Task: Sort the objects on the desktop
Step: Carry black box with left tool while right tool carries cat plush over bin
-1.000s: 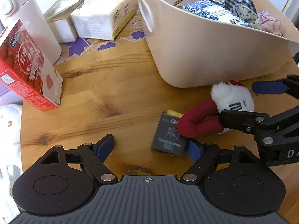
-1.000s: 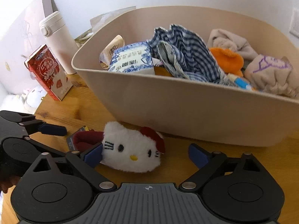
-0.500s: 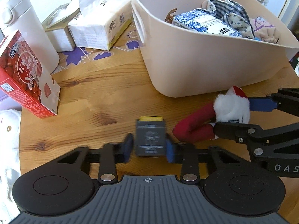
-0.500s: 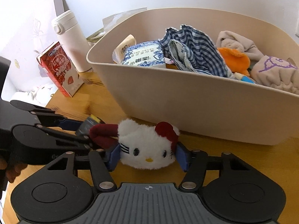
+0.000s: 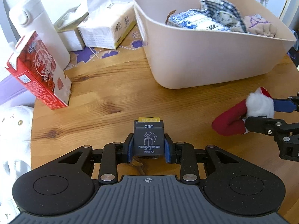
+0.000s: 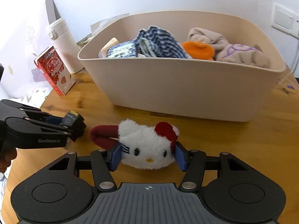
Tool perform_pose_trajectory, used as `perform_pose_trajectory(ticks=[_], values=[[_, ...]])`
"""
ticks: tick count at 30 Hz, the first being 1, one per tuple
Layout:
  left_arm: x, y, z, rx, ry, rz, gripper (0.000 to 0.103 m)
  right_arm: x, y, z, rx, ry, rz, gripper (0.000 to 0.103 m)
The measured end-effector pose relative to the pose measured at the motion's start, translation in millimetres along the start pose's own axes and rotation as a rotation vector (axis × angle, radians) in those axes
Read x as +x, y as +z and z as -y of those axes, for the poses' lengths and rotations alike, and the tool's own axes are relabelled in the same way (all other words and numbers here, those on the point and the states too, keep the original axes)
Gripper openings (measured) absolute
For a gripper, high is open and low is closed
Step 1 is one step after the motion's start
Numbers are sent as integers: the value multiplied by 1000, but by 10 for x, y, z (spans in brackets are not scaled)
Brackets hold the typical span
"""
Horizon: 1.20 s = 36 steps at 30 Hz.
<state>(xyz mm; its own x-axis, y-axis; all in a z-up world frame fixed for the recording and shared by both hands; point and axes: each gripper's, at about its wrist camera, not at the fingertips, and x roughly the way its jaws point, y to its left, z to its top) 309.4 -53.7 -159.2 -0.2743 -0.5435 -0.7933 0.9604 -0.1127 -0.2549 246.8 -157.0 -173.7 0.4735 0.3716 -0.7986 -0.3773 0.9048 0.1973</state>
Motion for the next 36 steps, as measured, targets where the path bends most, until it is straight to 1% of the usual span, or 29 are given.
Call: perform_pose_trajectory(ticks=[7,13,18,22,29,36], values=[[-231,-55,140,-5,-6,43,32,-311,-140,105,36,-4,40,55],[-394,-88,225,23,-16,74,32,-629,-242,217,58,-16,80,55],[-564,-94,250,15,-22,98,32,-880,-289,368,87,-44,125,55],[-704,-57,278,30,-15,103,32,-1110,-305,474,96,-71,177,55],[-961,74,253,19,-28,155,32,-1485,-218,672,111,-113,267,55],[-1108,282,259,19,-16,212,32,-1656,-19,808,93,-141,326,55]])
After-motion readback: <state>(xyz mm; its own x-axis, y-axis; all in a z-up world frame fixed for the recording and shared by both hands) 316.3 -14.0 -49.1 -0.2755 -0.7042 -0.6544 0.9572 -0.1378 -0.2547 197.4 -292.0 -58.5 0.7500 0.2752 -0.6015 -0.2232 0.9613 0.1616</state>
